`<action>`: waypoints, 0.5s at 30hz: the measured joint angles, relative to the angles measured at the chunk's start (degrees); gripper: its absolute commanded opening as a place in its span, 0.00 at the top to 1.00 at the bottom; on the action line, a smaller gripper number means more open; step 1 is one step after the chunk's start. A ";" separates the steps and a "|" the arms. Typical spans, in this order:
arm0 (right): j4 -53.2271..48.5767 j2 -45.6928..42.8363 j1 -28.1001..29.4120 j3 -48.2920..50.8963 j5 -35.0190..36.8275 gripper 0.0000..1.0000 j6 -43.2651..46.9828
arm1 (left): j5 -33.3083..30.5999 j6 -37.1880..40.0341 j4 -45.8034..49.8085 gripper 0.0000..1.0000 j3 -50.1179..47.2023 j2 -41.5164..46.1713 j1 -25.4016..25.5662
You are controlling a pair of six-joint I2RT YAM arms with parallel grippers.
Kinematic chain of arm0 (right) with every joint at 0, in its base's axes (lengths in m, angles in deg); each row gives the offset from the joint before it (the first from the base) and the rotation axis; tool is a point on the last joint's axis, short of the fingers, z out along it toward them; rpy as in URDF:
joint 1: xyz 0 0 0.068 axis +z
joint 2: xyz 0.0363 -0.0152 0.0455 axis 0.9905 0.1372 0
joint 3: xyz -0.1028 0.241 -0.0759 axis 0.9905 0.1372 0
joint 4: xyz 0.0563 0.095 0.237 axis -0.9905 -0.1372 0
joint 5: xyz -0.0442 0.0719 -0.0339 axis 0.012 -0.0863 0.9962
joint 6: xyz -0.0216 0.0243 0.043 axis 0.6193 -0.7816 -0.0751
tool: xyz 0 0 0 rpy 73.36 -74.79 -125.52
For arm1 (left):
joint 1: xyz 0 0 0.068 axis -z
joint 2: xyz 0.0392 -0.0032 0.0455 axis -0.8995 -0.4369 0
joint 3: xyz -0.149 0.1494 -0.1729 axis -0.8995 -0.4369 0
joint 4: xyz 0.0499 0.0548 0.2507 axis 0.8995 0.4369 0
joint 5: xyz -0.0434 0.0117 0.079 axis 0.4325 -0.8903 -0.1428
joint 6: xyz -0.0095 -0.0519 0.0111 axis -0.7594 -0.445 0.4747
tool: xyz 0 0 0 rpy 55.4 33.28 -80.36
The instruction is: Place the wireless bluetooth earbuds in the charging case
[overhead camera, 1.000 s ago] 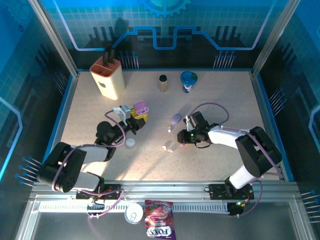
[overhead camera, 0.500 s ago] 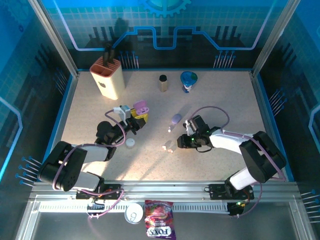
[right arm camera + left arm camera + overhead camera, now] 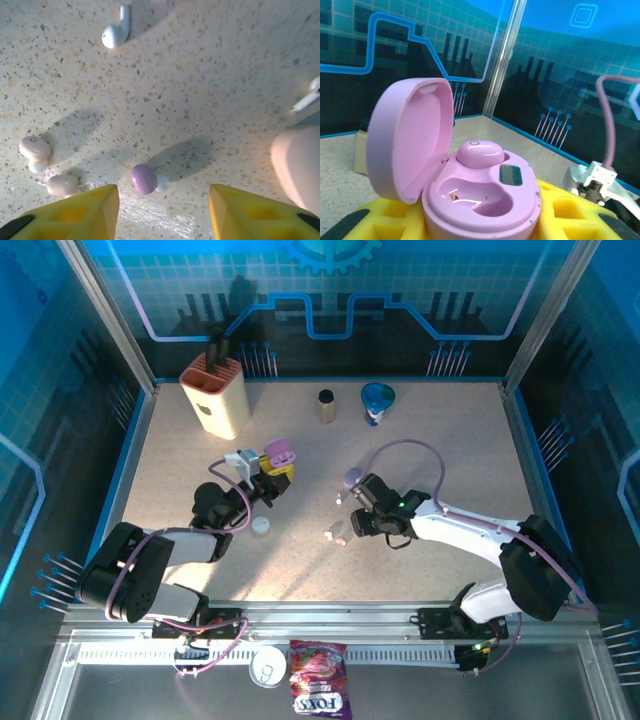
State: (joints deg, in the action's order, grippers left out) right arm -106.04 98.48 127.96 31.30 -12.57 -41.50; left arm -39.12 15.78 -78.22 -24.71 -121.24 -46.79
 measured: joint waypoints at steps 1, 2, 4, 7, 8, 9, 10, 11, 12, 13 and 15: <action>-1.40 0.72 1.09 -1.29 1.84 0.54 0.28 | -0.17 -0.02 0.00 0.75 0.00 0.00 -0.02; -2.95 2.01 2.51 -3.02 4.07 0.55 0.61 | -0.39 -0.09 0.00 0.75 0.00 0.00 -0.15; -5.81 5.07 4.87 -5.99 7.61 0.56 0.61 | -0.63 -0.17 0.00 0.75 0.00 0.00 -0.44; -9.79 10.36 8.09 -9.46 11.41 0.58 0.59 | -1.01 -0.17 0.04 0.75 0.00 0.00 -0.70; -11.04 12.26 9.18 -10.45 12.46 0.59 0.57 | -1.01 -0.17 0.04 0.75 0.00 0.00 -0.70; -12.24 13.94 10.08 -11.32 13.38 0.60 0.55 | -0.98 -0.17 0.04 0.75 0.00 0.00 -0.70; -13.16 15.39 10.75 -12.09 14.14 0.61 0.55 | -1.01 -0.17 0.04 0.75 0.00 0.00 -0.70; -14.16 17.03 11.45 -12.98 14.97 0.61 0.52 | -1.01 -0.17 0.04 0.75 0.00 0.00 -0.70; -15.15 18.53 12.04 -13.86 15.54 0.63 0.50 | -0.98 -0.17 0.04 0.75 0.00 0.00 -0.70; -15.72 19.71 12.41 -14.53 16.15 0.63 0.55 | -0.98 -0.17 0.07 0.75 0.00 0.00 -0.70; -16.76 21.84 13.05 -15.78 17.03 0.64 0.55 | -0.98 -0.15 0.07 0.75 0.00 0.00 -0.70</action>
State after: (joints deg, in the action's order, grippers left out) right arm -122.81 120.31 141.01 15.51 4.46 -40.95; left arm -40.11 15.63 -78.16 -24.71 -121.24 -47.49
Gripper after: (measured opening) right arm 0.366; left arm 0.355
